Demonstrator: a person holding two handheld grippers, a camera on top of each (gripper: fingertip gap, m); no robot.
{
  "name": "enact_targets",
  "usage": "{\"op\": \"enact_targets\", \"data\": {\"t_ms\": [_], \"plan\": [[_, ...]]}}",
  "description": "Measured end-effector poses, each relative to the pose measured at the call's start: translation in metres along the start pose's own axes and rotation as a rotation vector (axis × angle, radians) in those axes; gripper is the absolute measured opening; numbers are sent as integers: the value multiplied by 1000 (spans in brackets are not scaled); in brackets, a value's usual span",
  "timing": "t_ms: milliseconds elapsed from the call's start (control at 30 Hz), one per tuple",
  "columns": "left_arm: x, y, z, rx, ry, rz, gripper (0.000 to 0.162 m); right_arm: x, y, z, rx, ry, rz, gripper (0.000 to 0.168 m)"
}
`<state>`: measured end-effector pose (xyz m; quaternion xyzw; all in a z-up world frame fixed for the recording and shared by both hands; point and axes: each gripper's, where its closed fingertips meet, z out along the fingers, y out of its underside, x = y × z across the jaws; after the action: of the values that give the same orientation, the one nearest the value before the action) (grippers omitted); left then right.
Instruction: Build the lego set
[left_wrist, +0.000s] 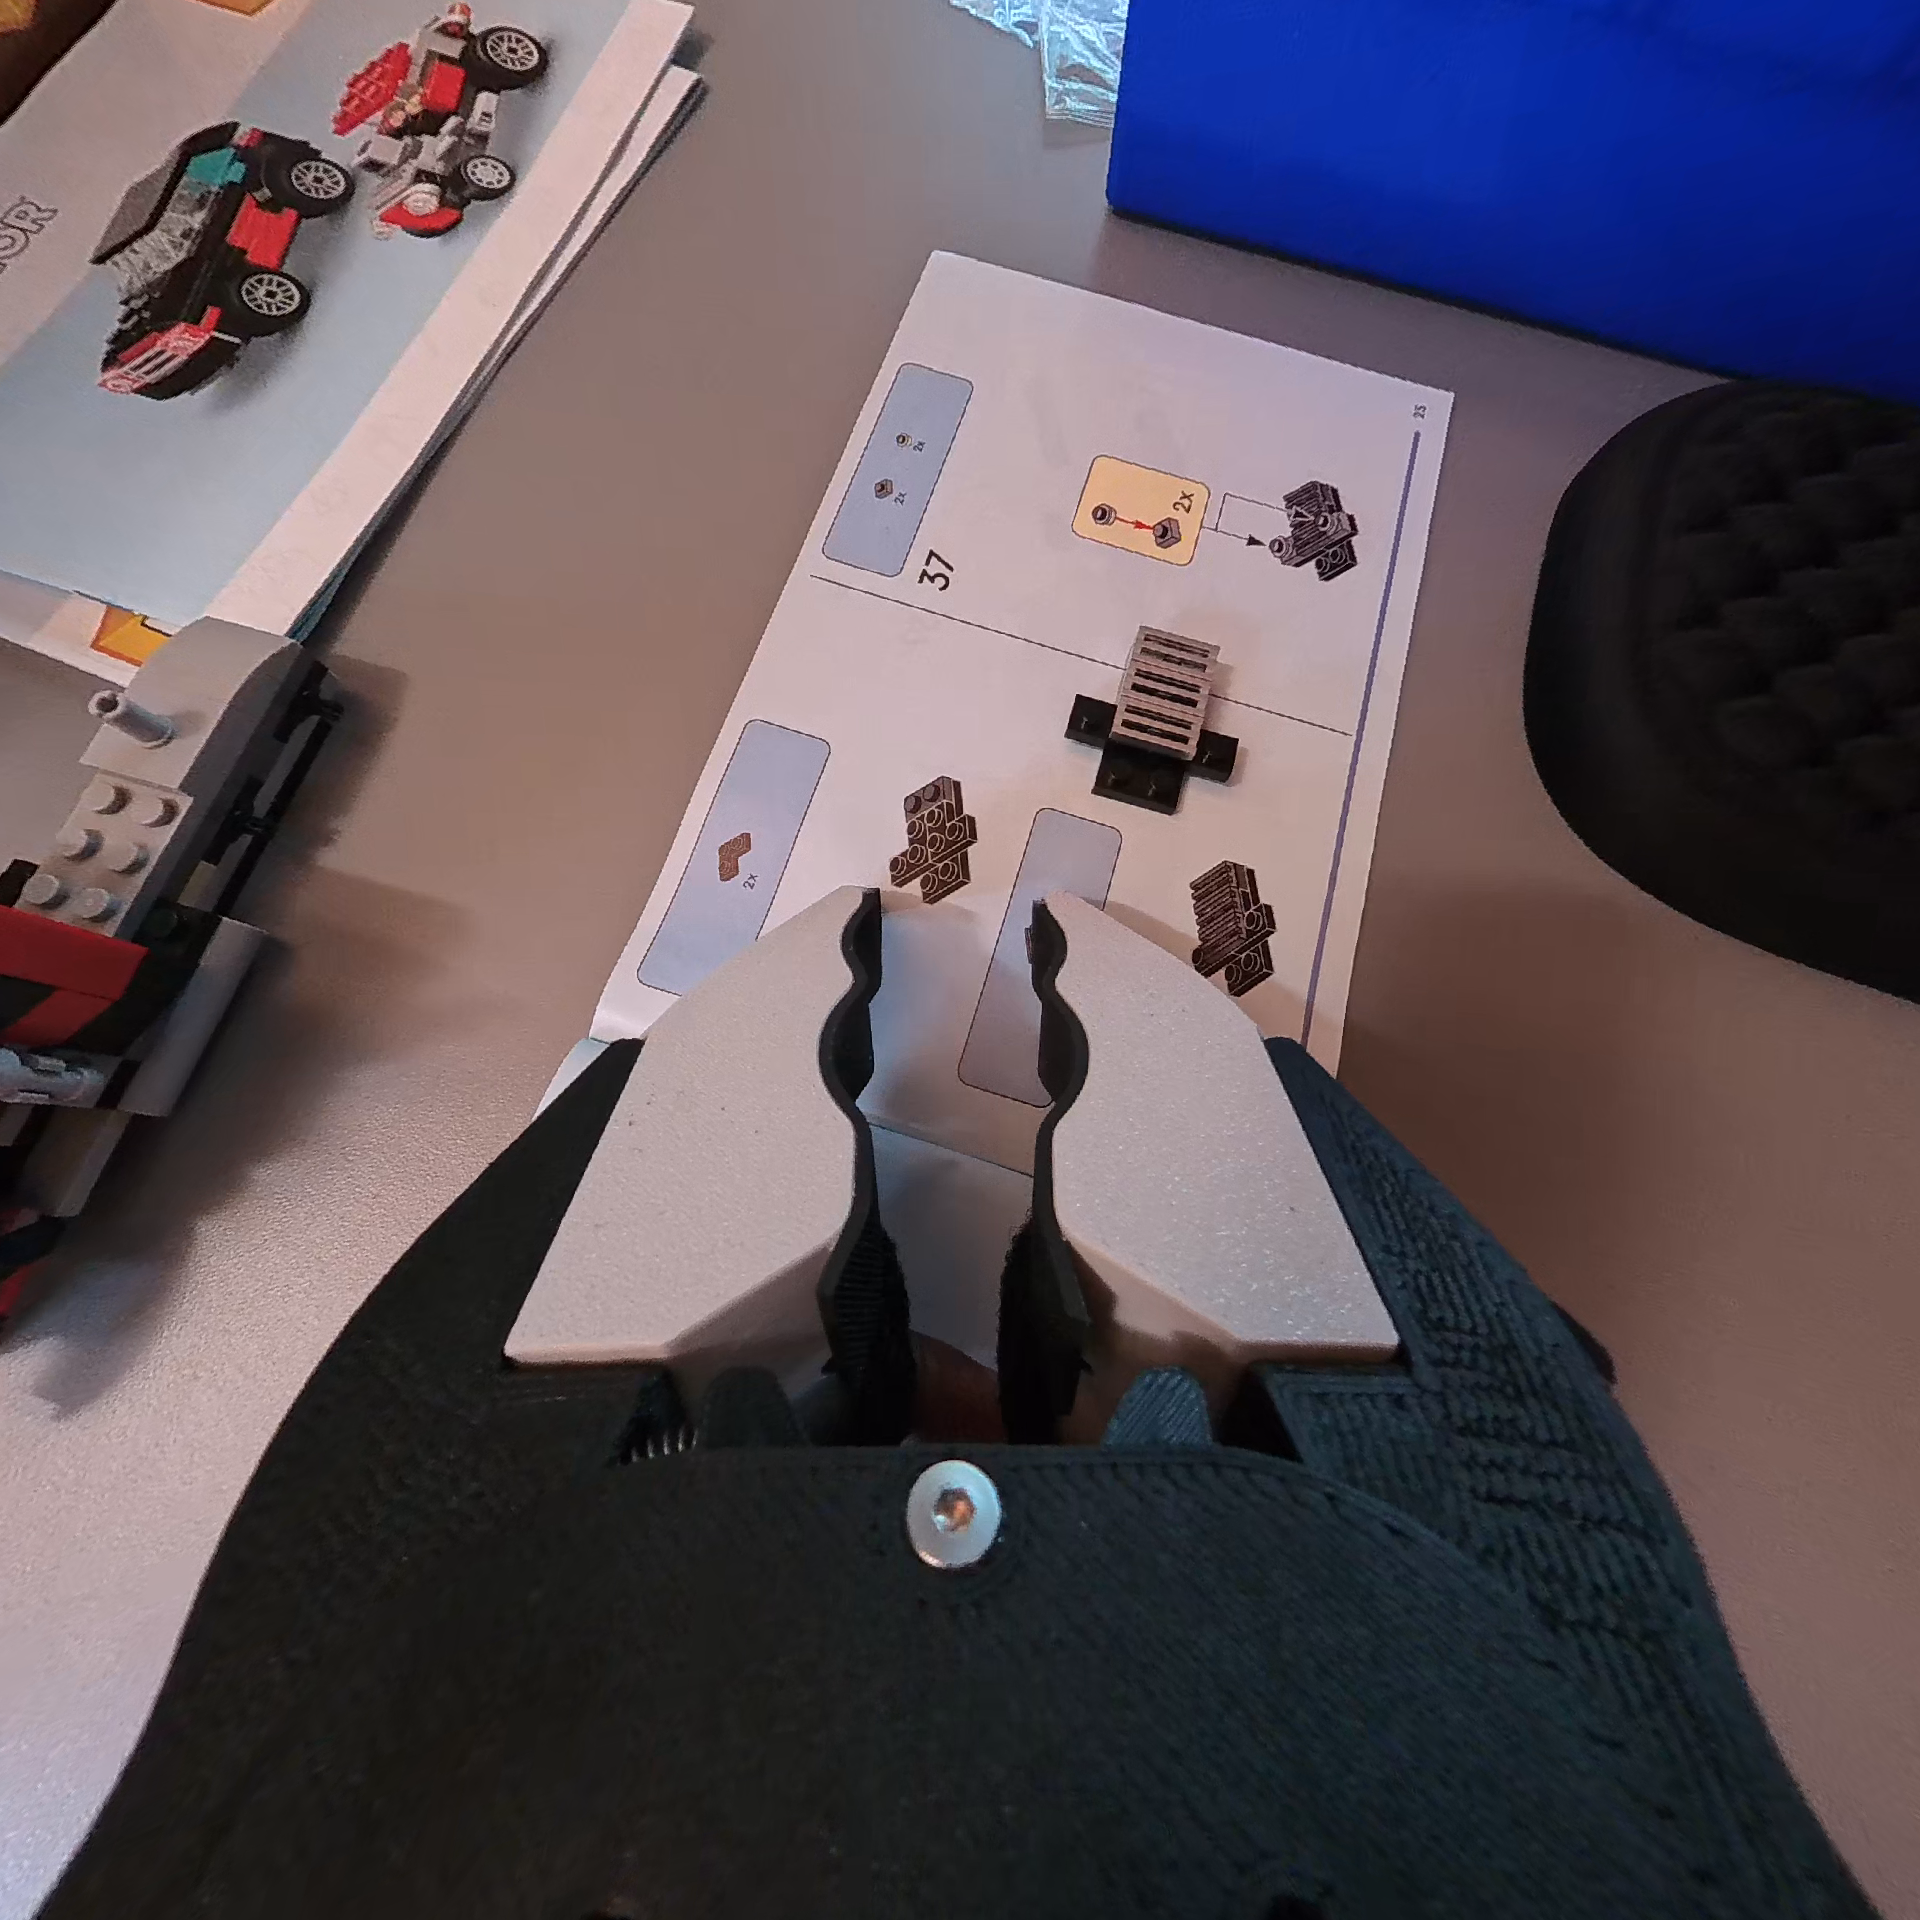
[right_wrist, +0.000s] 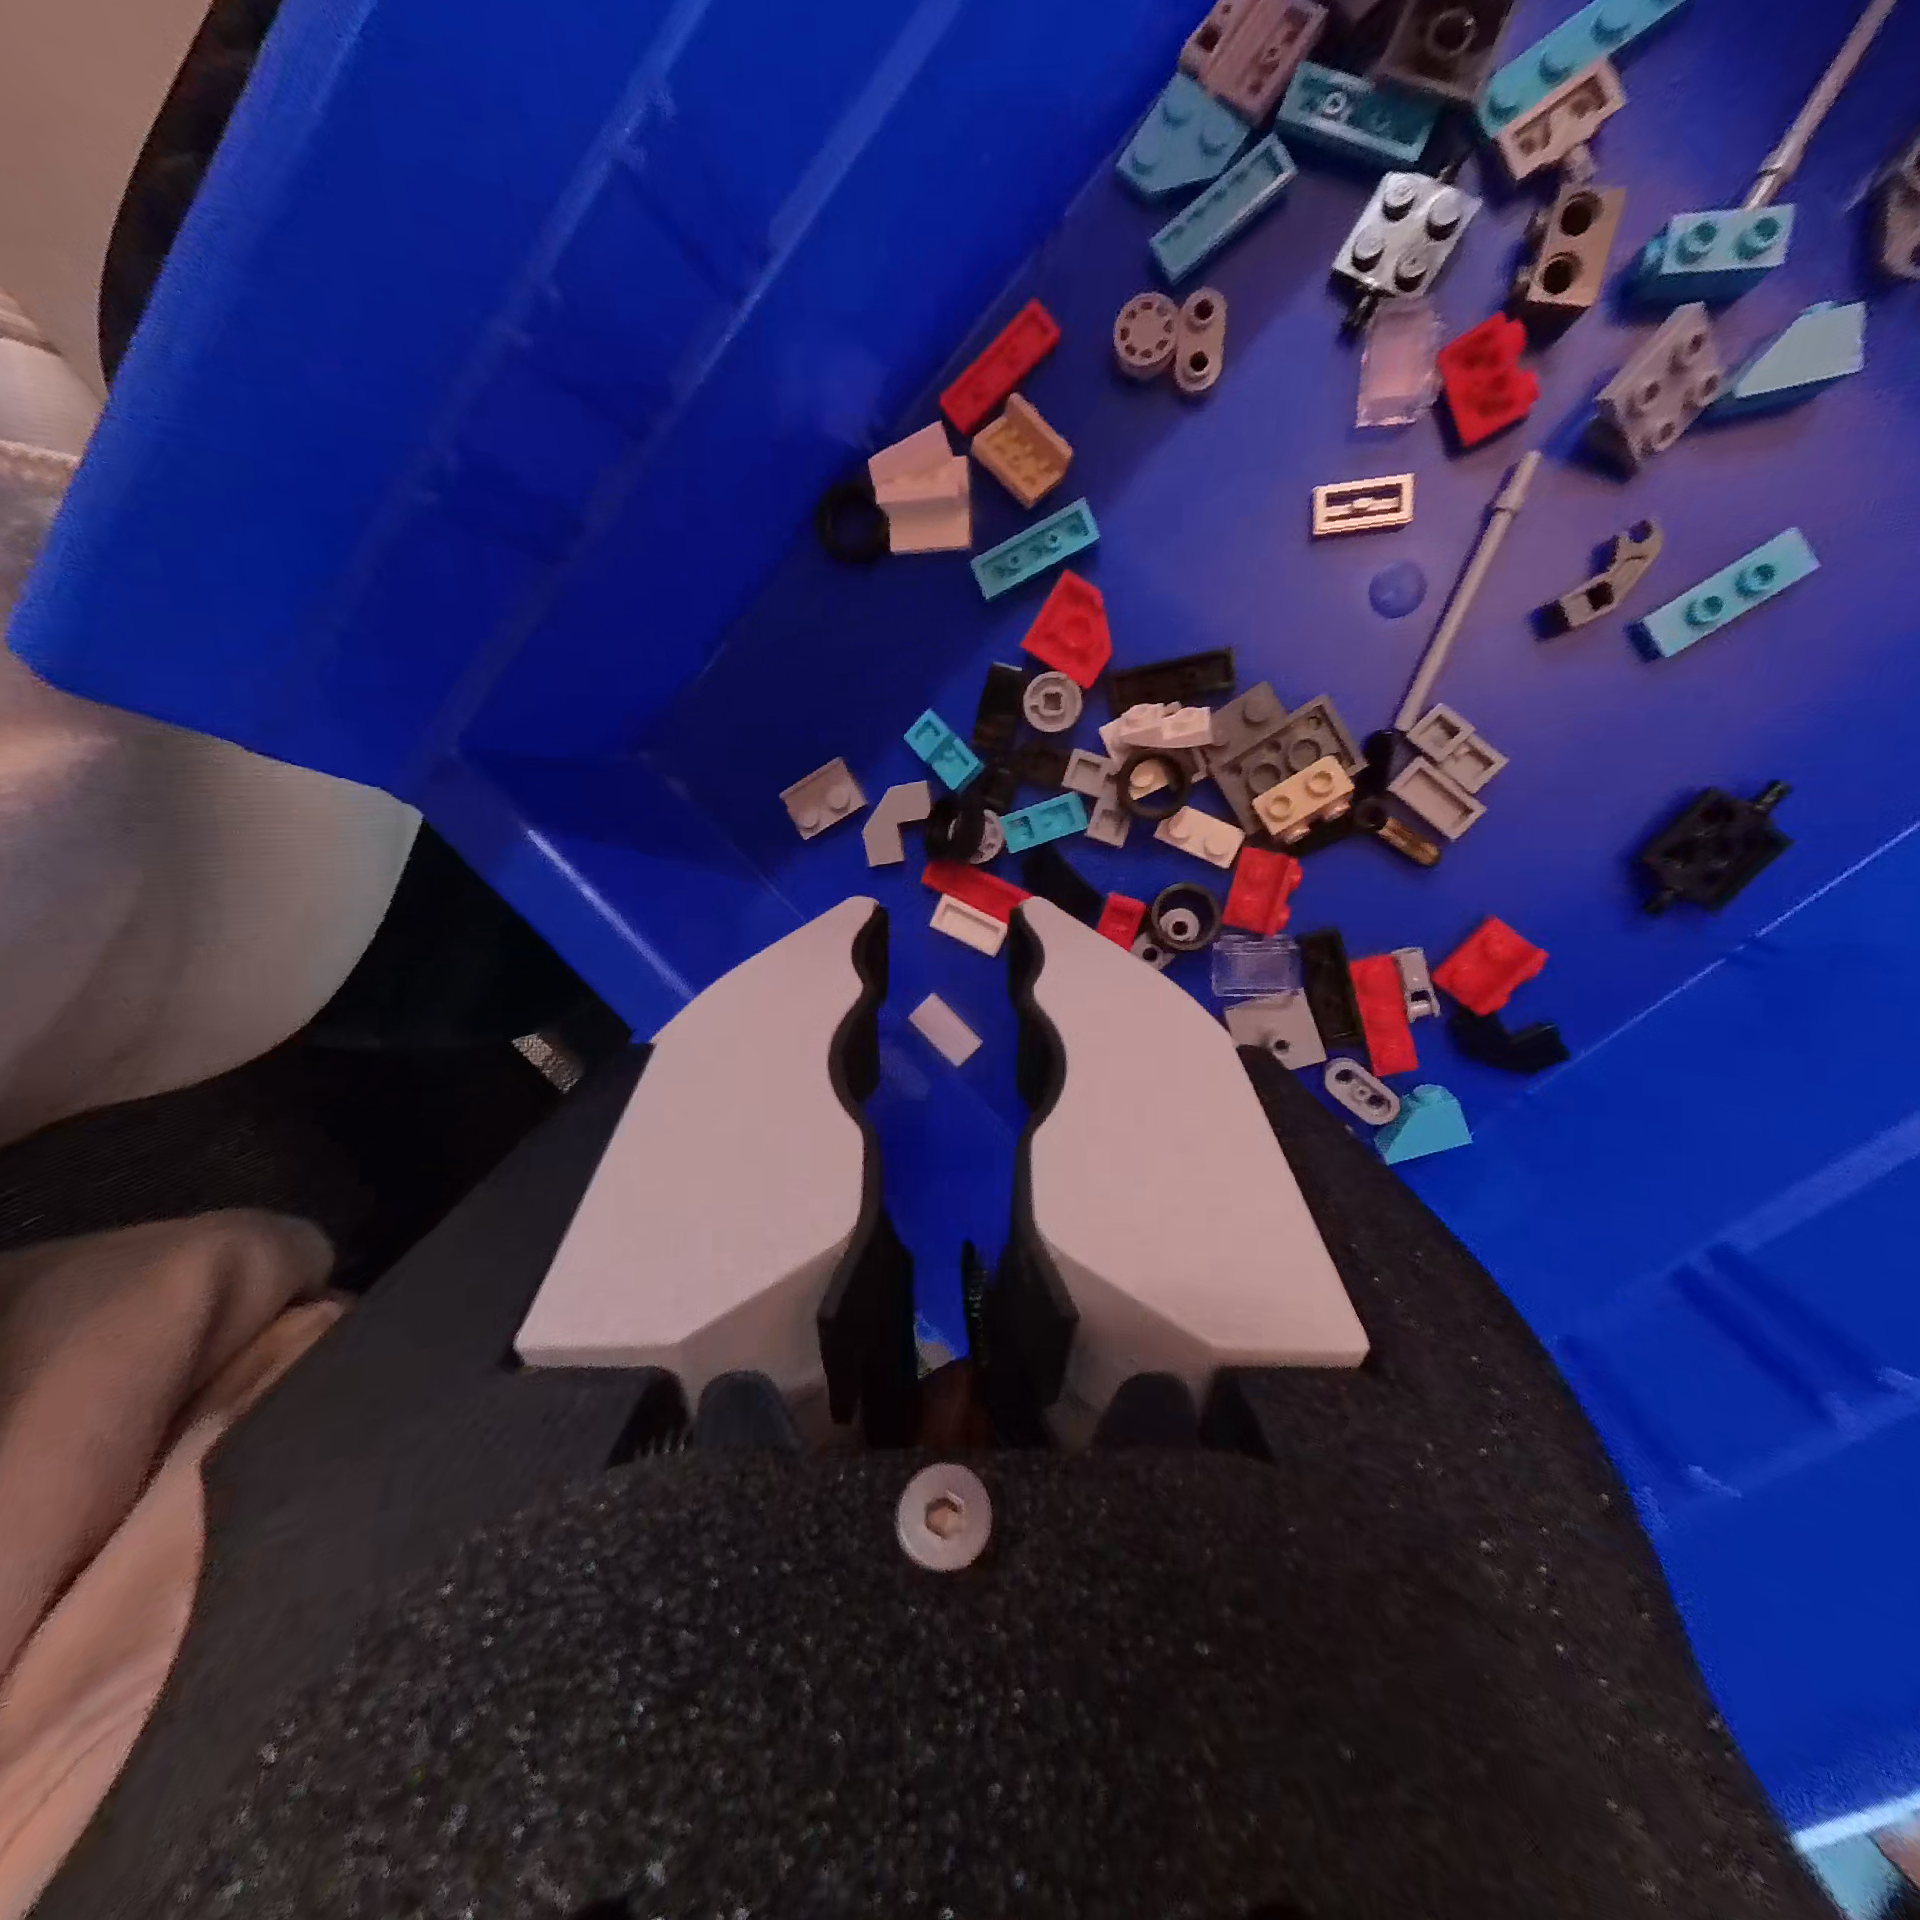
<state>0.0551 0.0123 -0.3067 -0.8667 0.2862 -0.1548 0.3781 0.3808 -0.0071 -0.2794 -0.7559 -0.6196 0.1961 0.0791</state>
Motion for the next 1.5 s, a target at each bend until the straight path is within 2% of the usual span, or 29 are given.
{"op": "enact_targets", "data": {"t_ms": [267,467,633,833,1100,1233,1333,1400,1500], "plan": [[0,0,0,0,1,-1,28,-1,12,-8,-52,22,46,21],[0,0,0,0,-3,4,28,23,15,-23,-18,197,122,22],[0,0,0,-1,-3,5,28,21,15,-31,-4,211,97,3],[0,0,0,-1,-3,5,28,32,32,-54,-4,305,169,6],[0,0,0,-1,-3,5,28,26,40,-61,16,295,180,1],[0,0,0,-1,-4,6,28,34,32,-63,45,358,145,18],[0,1,0,-1,-5,7,28,41,19,-68,97,433,64,40],[0,0,0,-1,-4,6,28,41,1,-70,181,437,24,49],[0,0,0,-1,-2,4,28,34,-31,-68,326,400,-37,52]]}}
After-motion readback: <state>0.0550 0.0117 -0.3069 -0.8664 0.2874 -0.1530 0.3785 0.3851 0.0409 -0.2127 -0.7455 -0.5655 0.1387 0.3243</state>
